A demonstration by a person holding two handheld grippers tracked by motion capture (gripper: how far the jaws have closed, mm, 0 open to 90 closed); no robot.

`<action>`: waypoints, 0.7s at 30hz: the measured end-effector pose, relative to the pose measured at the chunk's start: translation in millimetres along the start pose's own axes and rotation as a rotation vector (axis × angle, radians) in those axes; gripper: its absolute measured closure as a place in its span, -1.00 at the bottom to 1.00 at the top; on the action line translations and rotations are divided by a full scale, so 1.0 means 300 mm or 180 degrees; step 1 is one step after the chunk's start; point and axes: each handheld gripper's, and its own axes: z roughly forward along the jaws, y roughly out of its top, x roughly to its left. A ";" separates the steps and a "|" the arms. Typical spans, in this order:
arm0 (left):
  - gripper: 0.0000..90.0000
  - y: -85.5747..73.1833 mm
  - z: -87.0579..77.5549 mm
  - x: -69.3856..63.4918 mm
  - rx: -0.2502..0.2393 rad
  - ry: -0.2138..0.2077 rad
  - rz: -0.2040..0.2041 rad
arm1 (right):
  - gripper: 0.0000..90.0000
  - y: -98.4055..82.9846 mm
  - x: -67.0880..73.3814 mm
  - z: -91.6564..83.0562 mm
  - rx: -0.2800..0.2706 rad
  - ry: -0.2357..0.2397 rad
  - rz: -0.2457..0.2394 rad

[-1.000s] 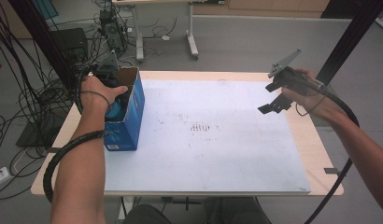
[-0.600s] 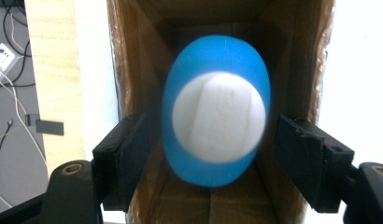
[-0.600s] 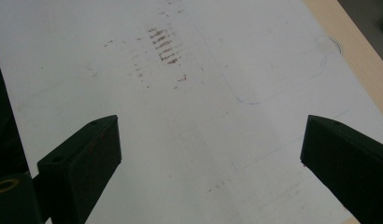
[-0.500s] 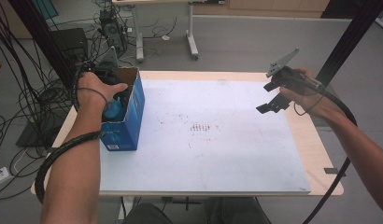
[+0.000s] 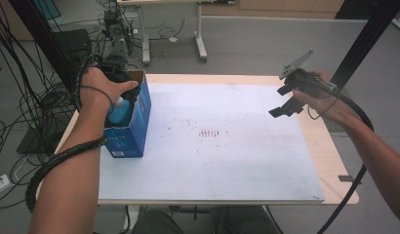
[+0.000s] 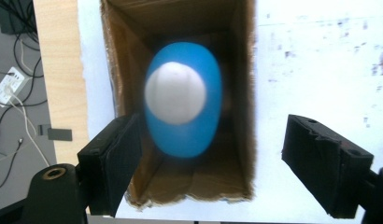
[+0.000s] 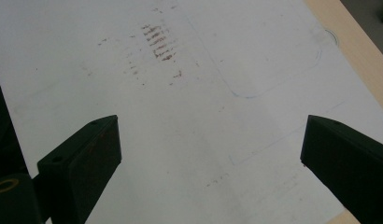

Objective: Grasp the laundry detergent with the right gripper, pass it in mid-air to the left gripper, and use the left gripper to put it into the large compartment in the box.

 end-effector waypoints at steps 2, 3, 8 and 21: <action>-0.55 0.000 -0.013 -0.010 -0.0040 -0.0018 0.0024 | -0.89 0.000 -0.005 -0.001 0.0014 -0.0005 0.0013; -0.56 0.001 -0.021 -0.018 -0.0057 -0.0040 0.0045 | -0.89 0.001 -0.007 -0.003 0.0017 -0.0007 0.0019; -0.59 0.004 -0.042 -0.062 -0.0133 -0.0077 0.0126 | -0.89 0.011 -0.020 -0.010 0.0028 -0.0027 0.0006; -0.66 0.023 -0.066 -0.221 -0.0191 -0.0264 0.0506 | -0.89 0.021 -0.071 -0.007 0.0089 -0.0089 0.0120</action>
